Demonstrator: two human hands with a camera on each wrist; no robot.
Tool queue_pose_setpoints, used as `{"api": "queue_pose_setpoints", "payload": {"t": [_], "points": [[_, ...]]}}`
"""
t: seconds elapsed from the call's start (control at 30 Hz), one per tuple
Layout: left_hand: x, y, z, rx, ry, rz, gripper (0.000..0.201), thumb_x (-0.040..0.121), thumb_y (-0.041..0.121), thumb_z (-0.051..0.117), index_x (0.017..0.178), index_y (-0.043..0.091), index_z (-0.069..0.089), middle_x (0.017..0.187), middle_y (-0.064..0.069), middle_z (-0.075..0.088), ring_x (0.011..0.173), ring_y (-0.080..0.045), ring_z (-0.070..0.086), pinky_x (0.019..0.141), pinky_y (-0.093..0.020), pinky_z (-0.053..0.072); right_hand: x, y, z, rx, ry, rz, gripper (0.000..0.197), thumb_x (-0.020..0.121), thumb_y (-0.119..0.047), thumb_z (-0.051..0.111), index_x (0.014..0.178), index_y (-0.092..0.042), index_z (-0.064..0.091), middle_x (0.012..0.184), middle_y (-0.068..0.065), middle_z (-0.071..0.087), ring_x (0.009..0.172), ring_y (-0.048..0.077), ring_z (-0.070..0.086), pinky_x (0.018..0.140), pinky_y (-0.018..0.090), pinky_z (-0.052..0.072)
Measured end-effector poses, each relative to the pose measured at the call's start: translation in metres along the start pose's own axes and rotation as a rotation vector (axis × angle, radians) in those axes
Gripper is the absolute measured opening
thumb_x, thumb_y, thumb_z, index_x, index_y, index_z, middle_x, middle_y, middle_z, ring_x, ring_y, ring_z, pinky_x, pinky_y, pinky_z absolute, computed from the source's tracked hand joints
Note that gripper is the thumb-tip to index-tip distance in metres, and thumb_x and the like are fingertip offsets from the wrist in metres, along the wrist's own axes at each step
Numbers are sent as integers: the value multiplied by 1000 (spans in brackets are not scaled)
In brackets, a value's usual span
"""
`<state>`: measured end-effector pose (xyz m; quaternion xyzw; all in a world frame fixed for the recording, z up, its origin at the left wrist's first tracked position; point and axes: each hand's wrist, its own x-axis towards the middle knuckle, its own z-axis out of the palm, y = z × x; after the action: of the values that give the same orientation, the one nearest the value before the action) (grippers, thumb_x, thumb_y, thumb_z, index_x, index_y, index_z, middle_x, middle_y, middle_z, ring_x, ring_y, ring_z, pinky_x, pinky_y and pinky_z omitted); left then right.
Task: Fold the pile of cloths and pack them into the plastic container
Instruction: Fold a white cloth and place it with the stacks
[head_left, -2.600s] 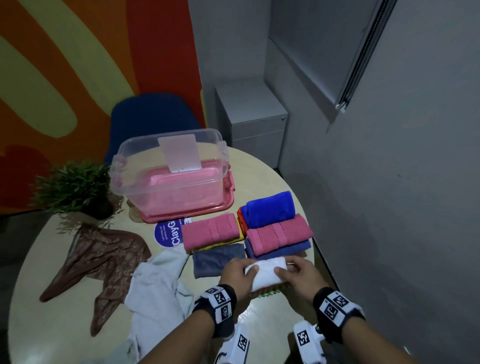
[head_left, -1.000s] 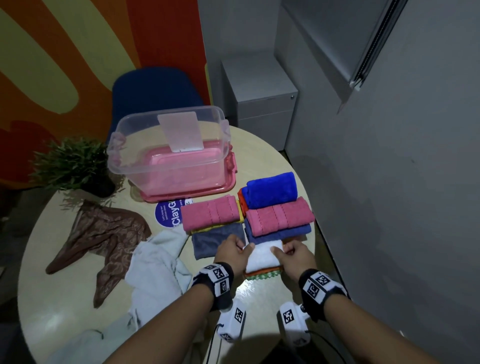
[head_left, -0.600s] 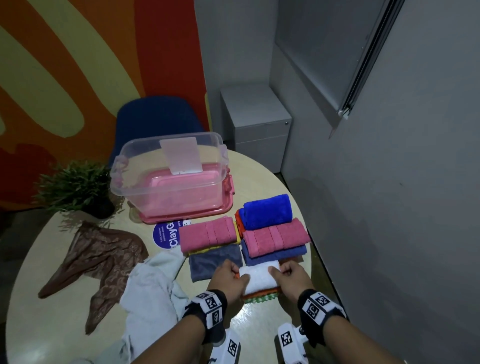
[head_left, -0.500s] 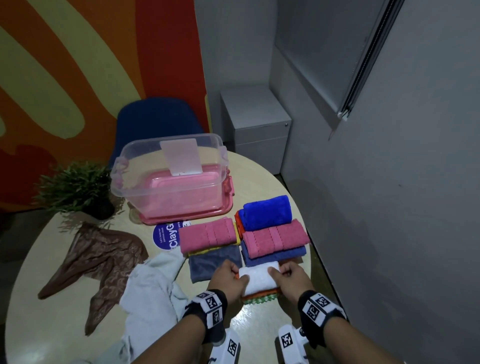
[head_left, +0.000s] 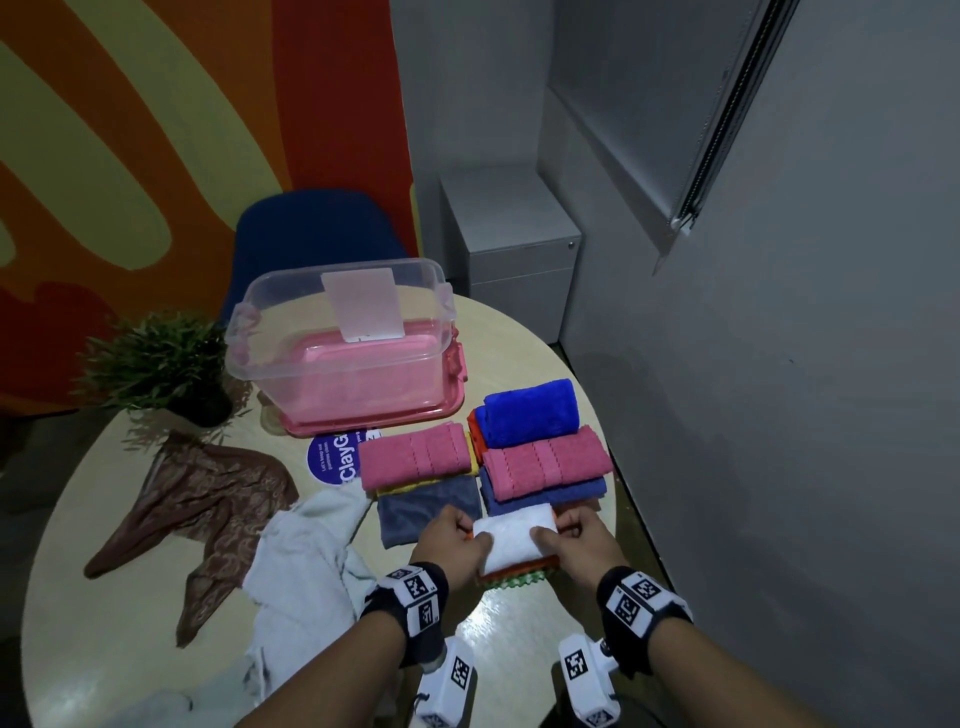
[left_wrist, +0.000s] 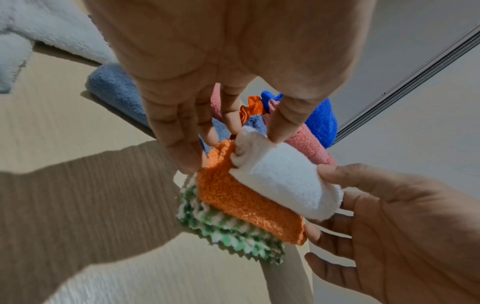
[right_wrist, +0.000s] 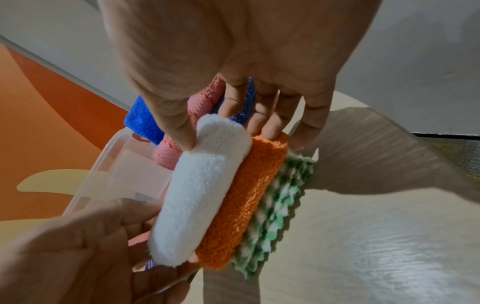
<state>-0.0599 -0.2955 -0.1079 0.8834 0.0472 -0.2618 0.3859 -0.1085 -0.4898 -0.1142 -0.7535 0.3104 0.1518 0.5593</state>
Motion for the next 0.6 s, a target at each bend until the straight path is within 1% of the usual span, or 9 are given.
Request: {"api": "queue_pose_setpoints", "payload": {"t": [0.1, 0.2, 0.37, 0.53, 0.6], "points": [[-3, 1, -1, -3, 11, 9, 21, 86, 33, 61, 97, 18, 52, 90, -3, 63, 82, -17, 59, 64, -25, 41, -1, -2, 0, -1, 12, -19, 30, 81, -30, 77, 101, -18, 57, 98, 3, 67, 89, 18, 65, 80, 34, 52], [-5, 0, -2, -12, 23, 9, 20, 87, 34, 61, 96, 19, 52, 88, -2, 63, 80, -16, 59, 61, -25, 39, -3, -3, 1, 3, 25, -33, 31, 81, -30, 77, 101, -18, 57, 98, 4, 67, 88, 18, 65, 79, 32, 51], [-9, -2, -3, -47, 54, 13, 21, 87, 34, 62, 97, 18, 52, 85, -2, 62, 76, -16, 58, 64, -26, 41, -6, -2, 0, -10, 21, -31, 34, 81, -33, 77, 103, -19, 56, 101, 3, 66, 91, 18, 65, 82, 34, 51], [-10, -3, -2, -48, 46, 20, 25, 87, 39, 62, 99, 19, 52, 90, -2, 63, 81, -16, 60, 67, -27, 44, -10, -3, -2, 3, 38, -38, 34, 82, -33, 77, 102, -20, 54, 101, 3, 65, 90, 18, 64, 77, 32, 50], [-10, -2, -2, -43, 51, 20, 26, 87, 41, 62, 99, 19, 53, 91, -1, 64, 83, -16, 61, 69, -28, 46, -10, -4, -2, 5, 41, -41, 33, 82, -33, 77, 101, -21, 54, 101, 2, 64, 91, 18, 64, 80, 34, 52]]}}
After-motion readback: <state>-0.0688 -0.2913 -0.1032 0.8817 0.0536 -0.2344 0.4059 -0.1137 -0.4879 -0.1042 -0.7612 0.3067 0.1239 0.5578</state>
